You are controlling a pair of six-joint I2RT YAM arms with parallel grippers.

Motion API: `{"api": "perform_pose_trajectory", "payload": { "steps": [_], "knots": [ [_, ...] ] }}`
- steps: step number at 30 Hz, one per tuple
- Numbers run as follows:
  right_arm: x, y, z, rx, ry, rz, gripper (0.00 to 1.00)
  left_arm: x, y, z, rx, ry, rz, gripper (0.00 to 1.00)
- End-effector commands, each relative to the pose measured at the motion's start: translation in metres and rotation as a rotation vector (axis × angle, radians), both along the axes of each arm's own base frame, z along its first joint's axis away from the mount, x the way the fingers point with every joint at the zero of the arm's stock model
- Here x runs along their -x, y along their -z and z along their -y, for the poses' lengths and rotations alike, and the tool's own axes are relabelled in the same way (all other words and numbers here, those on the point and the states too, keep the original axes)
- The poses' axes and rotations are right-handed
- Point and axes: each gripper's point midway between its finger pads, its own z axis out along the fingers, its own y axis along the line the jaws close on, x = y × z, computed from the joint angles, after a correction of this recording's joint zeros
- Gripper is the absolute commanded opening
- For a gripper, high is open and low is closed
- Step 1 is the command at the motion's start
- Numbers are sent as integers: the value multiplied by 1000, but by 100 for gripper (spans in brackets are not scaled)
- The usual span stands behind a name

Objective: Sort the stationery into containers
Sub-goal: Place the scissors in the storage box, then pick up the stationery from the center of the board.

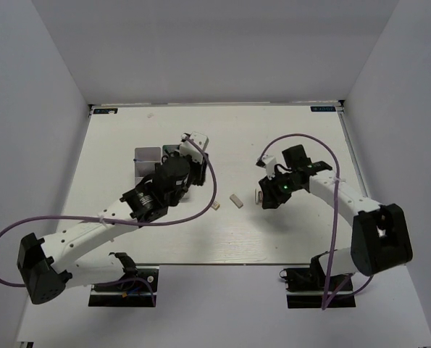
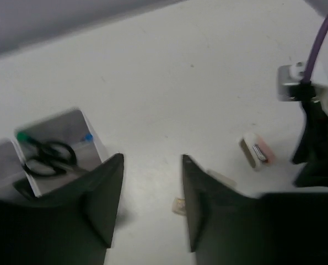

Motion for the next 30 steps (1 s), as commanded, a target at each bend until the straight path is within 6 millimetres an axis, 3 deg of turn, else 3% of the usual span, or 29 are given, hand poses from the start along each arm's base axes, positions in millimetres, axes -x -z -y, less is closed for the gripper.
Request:
{"api": "perform_pose_trajectory", "payload": {
  "steps": [1, 2, 3, 5, 7, 12, 13, 17, 21, 30],
  "knots": [
    [-8, -8, -32, 8, -118, 53, 50, 35, 67, -24, -15, -65, -278, 66],
    [-15, -14, -38, 20, -127, 80, 50, 48, 78, -33, 10, -85, -333, 70],
    [-17, -8, -42, 32, -132, 69, 50, 54, 86, -40, -6, -97, -365, 72],
    [-17, -11, -57, 58, -170, 96, 50, 68, 91, -57, -7, -115, -392, 74],
    [-14, 0, -67, 88, -195, 75, 48, 81, 97, -76, -39, -131, -405, 75],
    [-27, 15, -85, 194, -208, 110, 51, 95, 98, -133, -42, -242, -323, 85],
    [-28, 26, -87, 215, -210, 83, 51, 100, 103, -141, -65, -254, -333, 85],
    [-29, 37, -101, 248, -239, 82, 53, 110, 98, -172, -42, -321, -285, 87],
    [-39, 42, -108, 302, -233, 110, 53, 117, 98, -193, -21, -374, -256, 87],
    [-34, 72, -99, 389, -237, 52, 50, 124, 99, -204, 45, -377, -226, 87]
  ]
}}
